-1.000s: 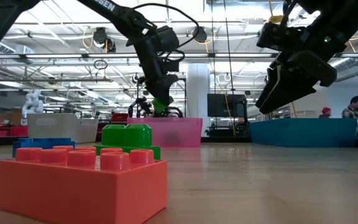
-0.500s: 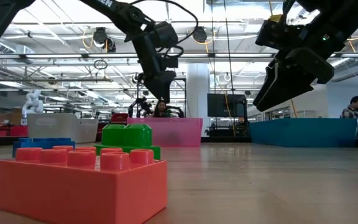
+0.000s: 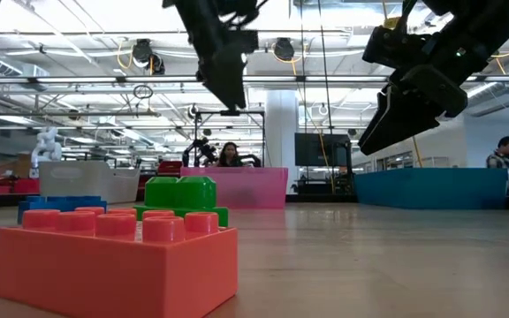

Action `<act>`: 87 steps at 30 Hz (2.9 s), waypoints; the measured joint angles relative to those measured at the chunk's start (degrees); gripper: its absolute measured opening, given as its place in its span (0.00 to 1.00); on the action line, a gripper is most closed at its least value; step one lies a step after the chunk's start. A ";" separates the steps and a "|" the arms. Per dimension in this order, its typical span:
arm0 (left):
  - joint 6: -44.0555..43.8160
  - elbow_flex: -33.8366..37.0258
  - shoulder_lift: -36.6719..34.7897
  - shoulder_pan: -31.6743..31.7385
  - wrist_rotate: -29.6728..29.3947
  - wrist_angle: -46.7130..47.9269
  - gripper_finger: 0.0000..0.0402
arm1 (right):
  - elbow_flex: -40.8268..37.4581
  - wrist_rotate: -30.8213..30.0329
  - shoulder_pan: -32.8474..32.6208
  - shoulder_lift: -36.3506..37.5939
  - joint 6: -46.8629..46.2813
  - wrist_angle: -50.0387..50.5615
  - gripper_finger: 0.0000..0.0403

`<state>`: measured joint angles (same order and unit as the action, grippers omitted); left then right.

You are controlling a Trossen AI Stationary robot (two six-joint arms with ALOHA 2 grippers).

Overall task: Sort & place blocks by color
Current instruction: Put the blue game piece into the blue bin

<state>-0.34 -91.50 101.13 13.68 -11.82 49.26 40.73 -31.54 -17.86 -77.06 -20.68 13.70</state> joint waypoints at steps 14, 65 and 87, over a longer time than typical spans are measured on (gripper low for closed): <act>-4.45 21.58 -11.51 -12.88 2.31 -25.51 0.54 | 0.00 -0.38 -2.53 0.00 -0.60 1.27 0.74; -50.37 53.75 -32.44 -36.95 4.05 -17.18 0.42 | 6.47 7.69 7.52 3.43 14.07 -0.80 0.74; -54.99 53.68 -28.72 -34.70 16.91 -19.47 0.66 | -0.87 7.68 7.81 3.43 20.19 -5.80 0.74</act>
<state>-55.33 -37.82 72.41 -21.02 5.09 29.80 39.86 -23.86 -10.04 -73.63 -0.49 7.90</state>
